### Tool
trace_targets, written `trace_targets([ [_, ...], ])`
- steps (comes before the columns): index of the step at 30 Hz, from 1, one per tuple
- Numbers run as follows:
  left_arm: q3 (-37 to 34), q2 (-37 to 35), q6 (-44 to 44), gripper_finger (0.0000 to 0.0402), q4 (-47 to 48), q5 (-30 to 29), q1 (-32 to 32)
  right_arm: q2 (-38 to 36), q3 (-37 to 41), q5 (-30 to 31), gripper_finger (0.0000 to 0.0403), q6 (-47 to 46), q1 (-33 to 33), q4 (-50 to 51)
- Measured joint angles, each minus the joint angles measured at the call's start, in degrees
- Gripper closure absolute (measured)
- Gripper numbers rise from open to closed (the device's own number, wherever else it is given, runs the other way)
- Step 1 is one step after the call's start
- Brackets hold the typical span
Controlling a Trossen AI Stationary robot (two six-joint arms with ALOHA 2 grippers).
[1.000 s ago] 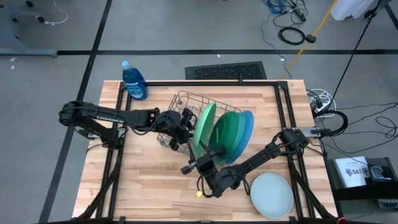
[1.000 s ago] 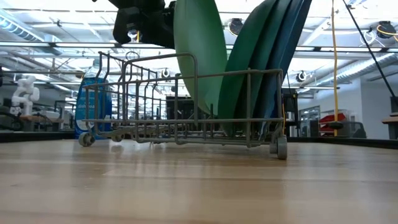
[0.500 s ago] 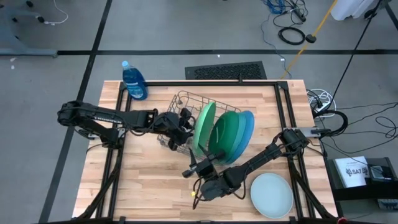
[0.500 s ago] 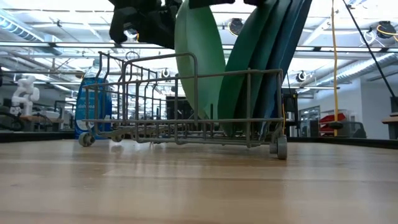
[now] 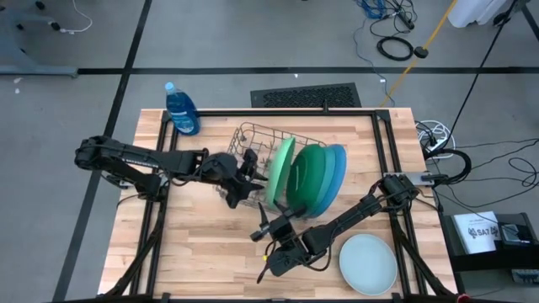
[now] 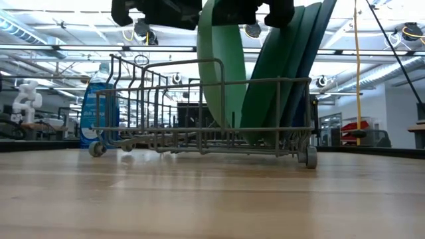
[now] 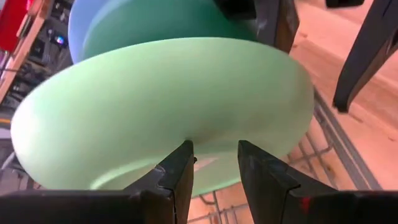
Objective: Sort dishes
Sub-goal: Put the light green plate into the dish rack
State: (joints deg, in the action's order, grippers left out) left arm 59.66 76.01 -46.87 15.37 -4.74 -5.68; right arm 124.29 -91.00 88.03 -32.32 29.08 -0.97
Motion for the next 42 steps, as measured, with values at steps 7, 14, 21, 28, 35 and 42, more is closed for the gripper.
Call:
trace_targets([
  [7,0.02,0.62,-0.05,0.0275,-1.16,1.32,-0.73,0.0,0.02,-0.86,0.0229,1.9,-0.02,-0.57],
  [14,0.13,3.87,-0.03,0.0275,-1.11,1.49,-0.74,0.0,0.07,-0.92,0.0202,1.27,-0.01,-1.78],
  [21,0.13,4.79,0.02,0.0275,-1.15,1.56,-0.77,0.02,0.09,0.05,0.0145,3.36,0.28,-5.1],
  [28,0.07,4.92,0.04,0.0275,-0.86,1.54,-0.78,0.02,0.09,1.74,0.0117,8.23,0.35,-8.26],
  [35,0.07,4.9,0.12,0.0275,-0.82,1.53,-0.76,0.02,0.09,2.05,0.0119,9.25,0.35,-8.53],
  [42,0.04,4.87,0.21,0.0275,-0.73,1.49,-0.76,0.0,0.09,2.06,0.0119,12.12,0.35,-10.09],
])
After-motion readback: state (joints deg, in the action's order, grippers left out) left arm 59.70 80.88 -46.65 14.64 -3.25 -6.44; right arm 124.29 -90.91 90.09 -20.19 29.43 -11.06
